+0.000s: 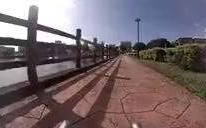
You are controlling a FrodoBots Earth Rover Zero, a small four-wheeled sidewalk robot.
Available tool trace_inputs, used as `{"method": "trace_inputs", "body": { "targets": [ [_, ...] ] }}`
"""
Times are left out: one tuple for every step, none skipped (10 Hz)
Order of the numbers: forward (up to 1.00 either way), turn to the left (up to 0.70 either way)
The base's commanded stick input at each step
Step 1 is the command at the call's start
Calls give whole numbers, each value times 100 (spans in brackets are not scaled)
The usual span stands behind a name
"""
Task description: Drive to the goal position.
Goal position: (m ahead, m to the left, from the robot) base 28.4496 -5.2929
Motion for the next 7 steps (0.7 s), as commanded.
{"method": "trace_inputs", "body": {
  "targets": [
    [50, 9],
    [50, 10],
    [50, 10],
    [50, 0],
    [50, 0],
    [50, 0],
    [50, -23]
  ]
}}
